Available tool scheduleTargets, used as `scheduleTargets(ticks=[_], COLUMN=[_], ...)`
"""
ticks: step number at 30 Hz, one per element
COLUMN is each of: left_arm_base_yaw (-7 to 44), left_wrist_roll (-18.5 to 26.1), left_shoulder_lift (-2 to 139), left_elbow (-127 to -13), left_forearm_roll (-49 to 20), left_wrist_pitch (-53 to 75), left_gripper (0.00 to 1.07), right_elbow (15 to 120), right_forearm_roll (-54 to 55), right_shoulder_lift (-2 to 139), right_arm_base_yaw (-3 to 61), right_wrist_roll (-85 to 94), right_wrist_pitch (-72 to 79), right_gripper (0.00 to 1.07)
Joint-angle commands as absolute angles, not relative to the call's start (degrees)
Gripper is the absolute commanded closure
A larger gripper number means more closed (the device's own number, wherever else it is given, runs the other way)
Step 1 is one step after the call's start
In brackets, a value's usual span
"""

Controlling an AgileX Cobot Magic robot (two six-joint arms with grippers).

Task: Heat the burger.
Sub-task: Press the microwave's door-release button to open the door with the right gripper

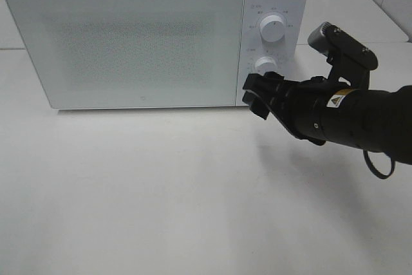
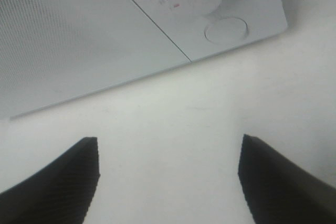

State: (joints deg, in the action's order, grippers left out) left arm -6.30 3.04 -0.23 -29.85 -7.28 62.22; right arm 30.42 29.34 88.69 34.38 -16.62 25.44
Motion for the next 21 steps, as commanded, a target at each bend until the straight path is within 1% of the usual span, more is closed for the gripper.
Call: scheduleTargets(ticks=[1, 2, 3, 5, 6, 8, 9, 10, 11, 13, 14, 15, 16, 18, 19, 21], left_arm_base_yaw=[-6.5, -6.5, -6.5, -6.5, -6.5, -6.5, -6.5, -6.5, -6.5, -6.5, -6.5, -6.5, -6.5, -6.5, -6.5, -6.5], left_wrist_roll=[2.8, 2.8, 2.8, 2.8, 2.8, 2.8, 2.8, 2.8, 2.8, 2.8, 2.8, 2.8, 2.8, 2.8, 2.8, 2.8], left_shoulder_lift=[-1.7, -1.7, -1.7, -1.7, -1.7, -1.7, -1.7, -1.7, -1.7, -1.7, -1.7, -1.7, -1.7, -1.7, -1.7, -1.7], left_elbow=[-29.6, -29.6, -29.6, -29.6, -29.6, -29.6, -29.6, -29.6, -29.6, -29.6, -29.6, -29.6, -29.6, -29.6, -29.6, -29.6], left_forearm_roll=[-7.2, -7.2, -7.2, -7.2, -7.2, -7.2, -7.2, -7.2, -7.2, -7.2, -7.2, -7.2, -7.2, -7.2, -7.2, -7.2], left_wrist_pitch=[61.4, 61.4, 61.4, 61.4, 61.4, 61.4, 61.4, 61.4, 61.4, 61.4, 61.4, 61.4, 61.4, 61.4, 61.4, 61.4], left_gripper=[0.07, 0.07, 0.07, 0.07, 0.07, 0.07, 0.07, 0.07, 0.07, 0.07, 0.07, 0.07, 0.07, 0.07, 0.07, 0.07], right_elbow=[30.6, 30.6, 31.1, 31.3, 32.1, 32.5, 33.5, 33.5, 34.7, 35.4, 36.6, 37.2, 37.2, 38.8, 38.8, 41.0], right_forearm_roll=[28.9, 28.9, 28.9, 28.9, 28.4, 28.1, 25.8, 25.8, 22.9, 21.0, 16.6, 14.4, 14.4, 8.7, 8.7, 4.6], right_shoulder_lift=[85.5, 85.5, 84.7, 84.5, 84.2, 84.1, 83.8, 83.8, 83.8, 83.8, 83.8, 83.8, 83.8, 83.8, 83.8, 83.7], right_arm_base_yaw=[31.3, 31.3, 30.3, 29.8, 28.7, 28.2, 27.6, 27.6, 27.4, 27.4, 27.4, 27.4, 27.4, 27.4, 27.4, 27.4], right_wrist_roll=[-5.0, -5.0, -1.0, 1.0, 5.3, 6.8, 8.9, 8.9, 9.1, 9.0, 8.1, 7.3, 7.3, 4.5, 4.5, 2.5], right_wrist_pitch=[14.5, 14.5, 9.3, 7.0, 1.1, -1.2, -6.9, -6.9, -12.7, -15.0, -19.9, -22.7, -22.7, -31.3, -31.3, -40.9], right_gripper=[0.35, 0.35, 0.35, 0.35, 0.35, 0.35, 0.35, 0.35, 0.35, 0.35, 0.35, 0.35, 0.35, 0.35, 0.35, 0.35])
